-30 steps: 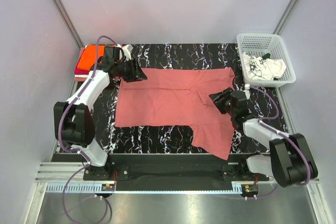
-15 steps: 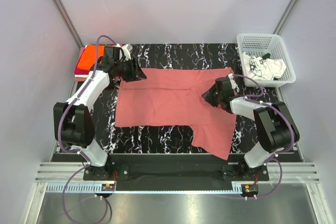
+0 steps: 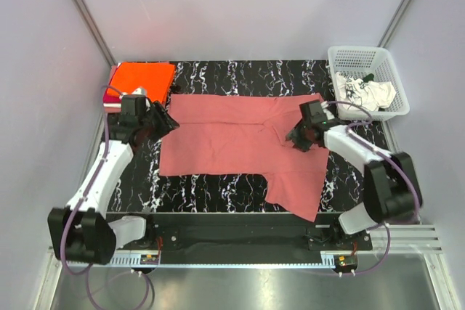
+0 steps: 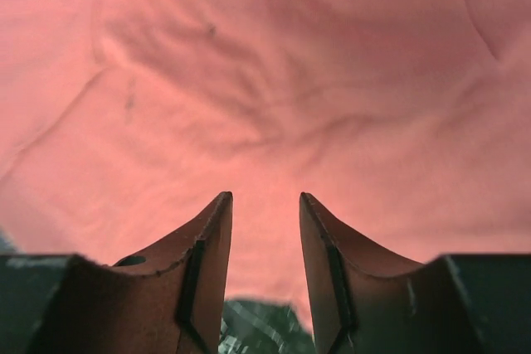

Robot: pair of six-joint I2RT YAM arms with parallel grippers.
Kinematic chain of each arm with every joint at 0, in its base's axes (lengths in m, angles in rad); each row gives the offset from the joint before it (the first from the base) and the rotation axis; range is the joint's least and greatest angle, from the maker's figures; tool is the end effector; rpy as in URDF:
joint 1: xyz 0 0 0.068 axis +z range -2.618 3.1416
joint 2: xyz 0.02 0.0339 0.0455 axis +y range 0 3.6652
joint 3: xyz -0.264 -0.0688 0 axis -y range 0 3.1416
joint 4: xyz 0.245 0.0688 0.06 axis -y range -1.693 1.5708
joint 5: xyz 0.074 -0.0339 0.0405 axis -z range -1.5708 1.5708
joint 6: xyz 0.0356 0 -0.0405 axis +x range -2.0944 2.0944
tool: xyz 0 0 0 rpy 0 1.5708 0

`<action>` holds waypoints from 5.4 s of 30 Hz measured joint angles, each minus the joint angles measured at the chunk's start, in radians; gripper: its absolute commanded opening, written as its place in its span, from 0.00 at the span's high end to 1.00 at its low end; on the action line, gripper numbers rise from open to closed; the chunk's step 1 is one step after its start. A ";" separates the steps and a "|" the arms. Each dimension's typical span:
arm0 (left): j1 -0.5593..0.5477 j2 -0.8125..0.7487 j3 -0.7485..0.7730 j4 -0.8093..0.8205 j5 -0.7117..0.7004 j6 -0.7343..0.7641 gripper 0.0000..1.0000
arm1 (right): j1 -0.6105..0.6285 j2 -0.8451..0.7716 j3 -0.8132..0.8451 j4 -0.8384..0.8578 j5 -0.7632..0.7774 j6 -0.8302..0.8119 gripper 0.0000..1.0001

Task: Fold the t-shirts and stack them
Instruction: Fold the tshirt

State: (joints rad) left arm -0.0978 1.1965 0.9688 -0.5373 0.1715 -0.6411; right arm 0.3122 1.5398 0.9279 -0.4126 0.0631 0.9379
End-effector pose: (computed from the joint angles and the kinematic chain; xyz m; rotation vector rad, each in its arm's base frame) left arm 0.2526 -0.0309 0.2868 -0.5570 2.3263 -0.5595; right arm 0.2897 0.0912 0.1922 0.8344 2.5037 0.3651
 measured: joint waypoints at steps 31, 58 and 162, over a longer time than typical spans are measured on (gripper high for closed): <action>0.034 -0.008 -0.339 -0.089 -0.323 -0.452 0.51 | -0.357 -0.280 -0.176 -0.429 0.120 0.126 0.57; 0.034 0.038 -0.362 -0.047 -0.352 -0.502 0.55 | -0.357 -0.245 -0.284 -0.272 0.049 0.157 0.66; -0.131 0.380 0.119 -0.172 -0.591 -0.394 1.00 | -0.356 -0.103 0.038 -0.233 0.092 -0.307 1.00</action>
State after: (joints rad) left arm -0.2287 1.5764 1.0882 -0.7090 -0.4194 -1.0355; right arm -0.0441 1.4364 0.9661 -0.6456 0.1551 0.6308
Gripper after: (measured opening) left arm 0.020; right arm 0.011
